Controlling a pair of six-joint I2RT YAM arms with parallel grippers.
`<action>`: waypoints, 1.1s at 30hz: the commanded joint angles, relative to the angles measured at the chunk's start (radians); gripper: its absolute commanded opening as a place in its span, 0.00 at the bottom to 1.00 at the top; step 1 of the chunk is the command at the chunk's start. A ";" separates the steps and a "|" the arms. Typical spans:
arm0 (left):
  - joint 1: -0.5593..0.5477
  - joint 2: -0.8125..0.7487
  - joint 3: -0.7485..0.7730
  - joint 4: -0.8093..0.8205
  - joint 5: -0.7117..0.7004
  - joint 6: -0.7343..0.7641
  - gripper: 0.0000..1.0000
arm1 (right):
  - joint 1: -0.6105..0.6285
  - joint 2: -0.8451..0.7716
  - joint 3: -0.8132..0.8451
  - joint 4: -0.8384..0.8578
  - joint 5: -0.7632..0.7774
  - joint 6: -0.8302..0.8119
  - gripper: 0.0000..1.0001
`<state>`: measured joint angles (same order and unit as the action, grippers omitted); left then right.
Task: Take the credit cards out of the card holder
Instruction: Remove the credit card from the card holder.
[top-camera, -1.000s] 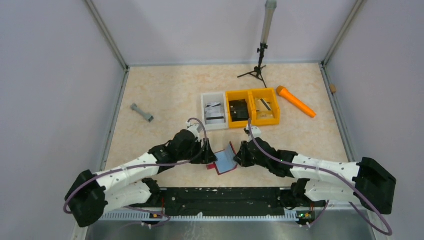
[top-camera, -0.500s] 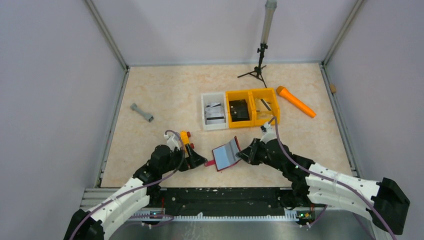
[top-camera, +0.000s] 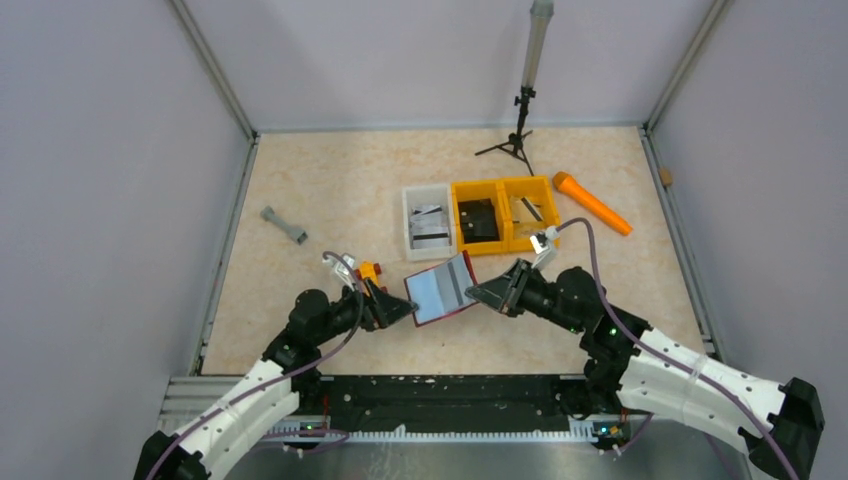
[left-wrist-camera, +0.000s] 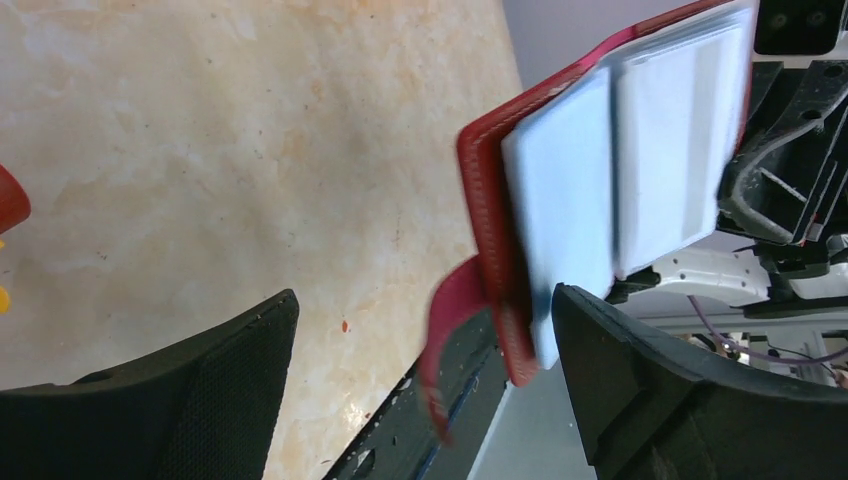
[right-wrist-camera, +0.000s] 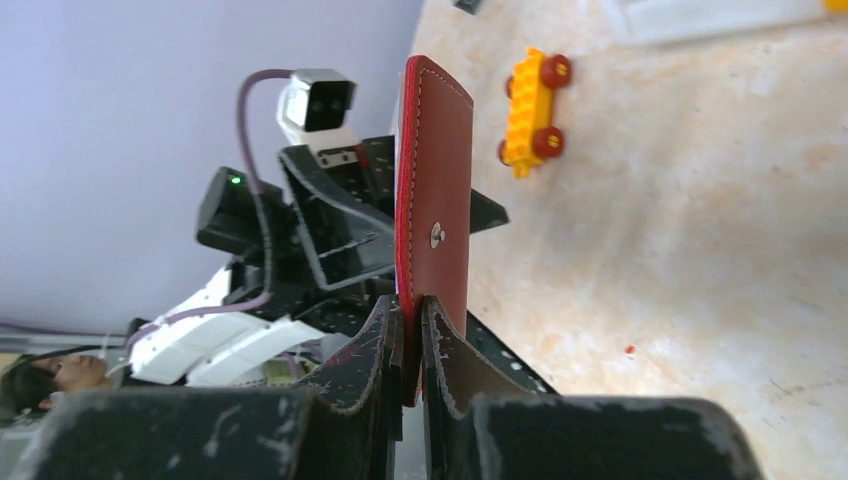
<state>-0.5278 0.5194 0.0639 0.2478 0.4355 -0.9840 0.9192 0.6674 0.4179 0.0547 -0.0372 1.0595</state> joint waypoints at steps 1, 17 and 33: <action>0.014 -0.005 0.024 0.164 0.055 -0.073 0.99 | -0.009 -0.021 0.090 0.065 -0.059 0.026 0.00; 0.012 0.183 0.137 0.259 0.201 -0.066 0.15 | 0.000 0.128 0.127 0.116 -0.135 -0.072 0.00; 0.011 0.248 0.181 0.236 0.178 -0.006 0.00 | 0.021 0.239 0.119 0.223 -0.208 -0.073 0.00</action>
<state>-0.5175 0.7727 0.1993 0.4366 0.6132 -1.0161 0.9222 0.9085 0.4736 0.1738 -0.1890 0.9871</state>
